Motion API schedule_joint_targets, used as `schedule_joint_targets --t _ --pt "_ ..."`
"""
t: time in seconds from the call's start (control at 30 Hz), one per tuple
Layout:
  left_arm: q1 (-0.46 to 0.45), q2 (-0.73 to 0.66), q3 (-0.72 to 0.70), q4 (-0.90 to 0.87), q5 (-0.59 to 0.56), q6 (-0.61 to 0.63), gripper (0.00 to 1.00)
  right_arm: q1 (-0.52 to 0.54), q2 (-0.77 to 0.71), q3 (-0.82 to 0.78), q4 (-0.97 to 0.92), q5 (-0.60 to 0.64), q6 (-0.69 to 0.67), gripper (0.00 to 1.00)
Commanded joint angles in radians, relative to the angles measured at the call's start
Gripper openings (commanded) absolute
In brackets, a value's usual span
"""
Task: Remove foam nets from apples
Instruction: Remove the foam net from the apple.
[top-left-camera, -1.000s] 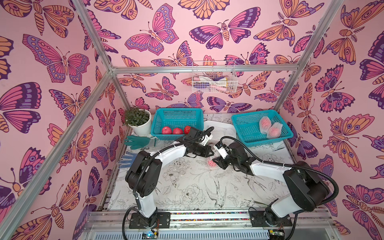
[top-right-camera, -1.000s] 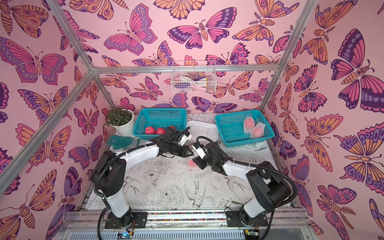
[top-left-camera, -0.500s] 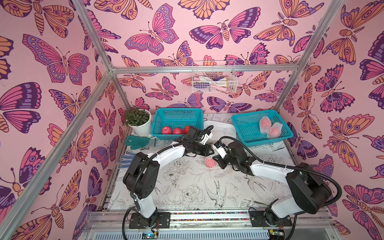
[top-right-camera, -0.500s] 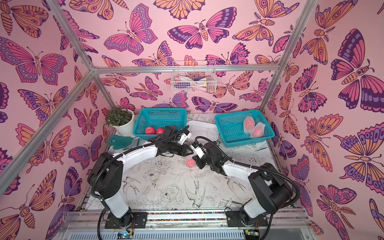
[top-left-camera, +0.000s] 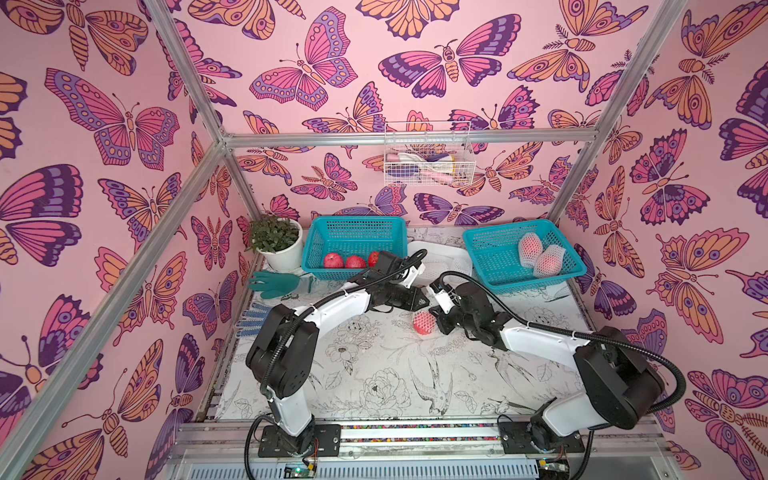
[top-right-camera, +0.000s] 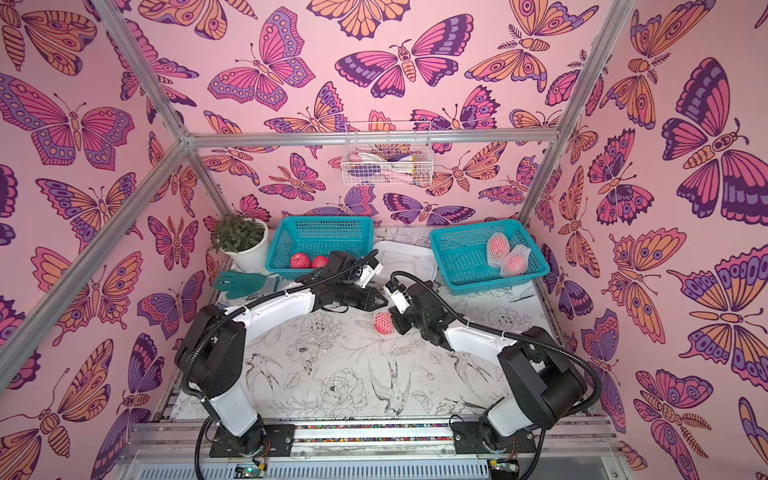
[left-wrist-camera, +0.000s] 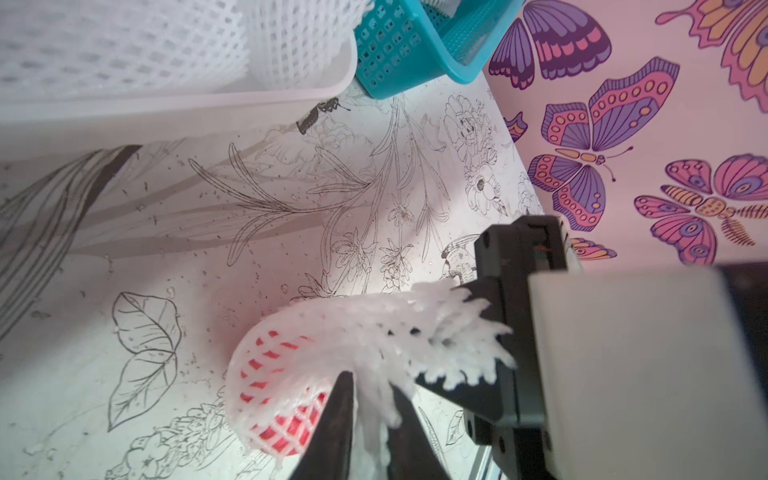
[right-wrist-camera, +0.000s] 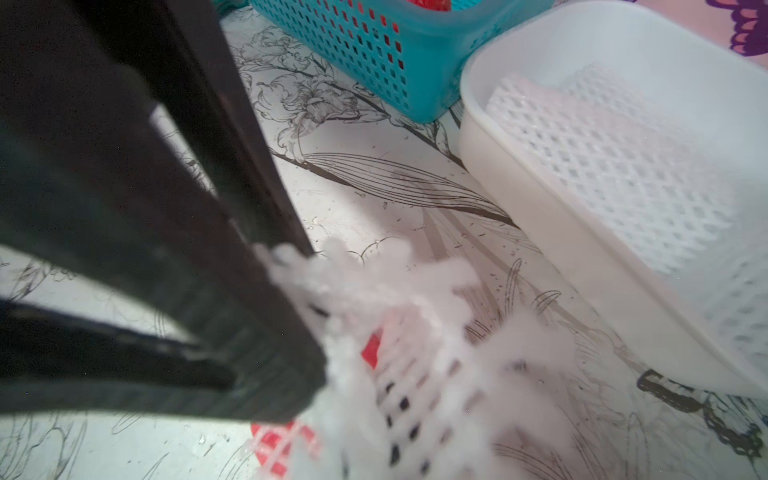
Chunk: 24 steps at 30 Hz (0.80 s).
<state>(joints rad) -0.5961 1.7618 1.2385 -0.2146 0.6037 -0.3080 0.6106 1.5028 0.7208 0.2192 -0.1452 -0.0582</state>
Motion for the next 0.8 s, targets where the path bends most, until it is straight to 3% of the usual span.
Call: schedule_joint_targets --t 0.0,0.2,0.3,0.63,0.77 --pt "0.005 -0.040 0.026 -0.021 -0.019 0.012 0.29 0.002 -0.041 0.017 0.001 0.042 0.014 0.04" --pt "0.008 -0.082 0.020 -0.021 -0.072 0.017 0.58 0.000 -0.056 0.015 0.014 0.039 0.032 0.01" --pt "0.010 -0.116 0.004 -0.016 -0.115 0.023 0.68 0.000 -0.058 0.018 0.014 0.042 0.035 0.00" --pt "0.050 -0.234 -0.031 -0.038 -0.204 0.049 0.76 -0.013 -0.159 0.028 -0.001 0.146 0.044 0.00" --pt "0.093 -0.286 -0.058 -0.052 -0.215 0.067 0.77 -0.065 -0.186 0.101 -0.112 0.165 0.027 0.00"
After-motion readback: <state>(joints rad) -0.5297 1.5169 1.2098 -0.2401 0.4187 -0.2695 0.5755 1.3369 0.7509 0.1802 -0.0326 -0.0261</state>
